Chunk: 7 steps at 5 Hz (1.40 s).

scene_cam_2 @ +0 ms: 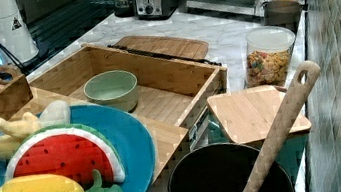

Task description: Close the drawer.

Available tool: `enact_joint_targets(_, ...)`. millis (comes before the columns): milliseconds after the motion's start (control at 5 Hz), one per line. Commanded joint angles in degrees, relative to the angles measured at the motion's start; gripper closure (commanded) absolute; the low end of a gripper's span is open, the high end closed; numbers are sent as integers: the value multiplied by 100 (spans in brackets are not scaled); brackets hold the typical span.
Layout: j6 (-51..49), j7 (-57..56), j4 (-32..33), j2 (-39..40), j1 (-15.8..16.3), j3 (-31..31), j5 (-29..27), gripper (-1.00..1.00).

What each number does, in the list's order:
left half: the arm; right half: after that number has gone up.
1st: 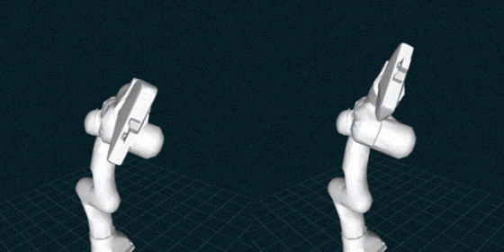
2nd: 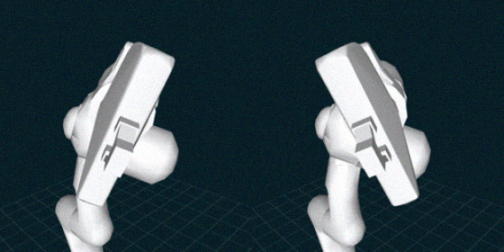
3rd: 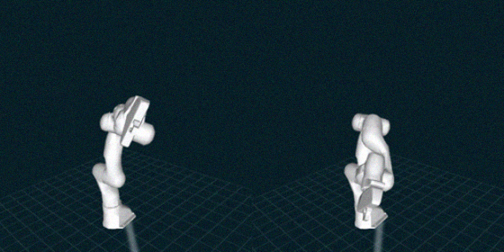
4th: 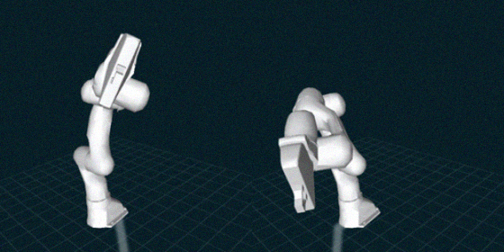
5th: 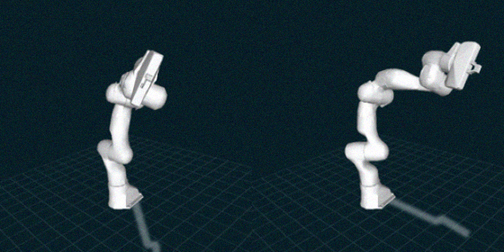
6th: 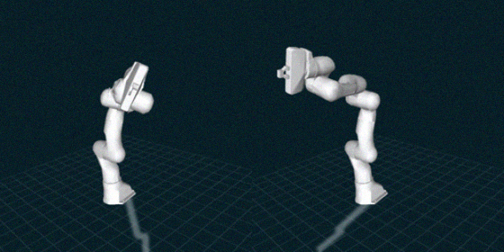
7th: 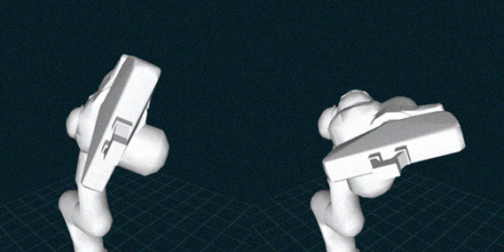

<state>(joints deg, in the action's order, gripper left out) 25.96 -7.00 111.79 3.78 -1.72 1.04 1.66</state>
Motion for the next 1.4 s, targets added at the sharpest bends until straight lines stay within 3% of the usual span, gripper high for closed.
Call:
enact_joint_targets(200, 917, -564, 1042, -410, 583, -509, -77, 100)
enact_joint_targets(400, 950, -1028, 926, -83, 464, -592, -28, 100)
enact_joint_targets(600, 1860, -1386, 1355, 25, 459, -460, 82, 100)
enact_joint_targets(1000, 2194, -376, 1221, 662, 708, -245, 1005, 100)
enact_joint_targets(1400, 2069, 242, 1157, 819, 861, -174, 1424, 100)
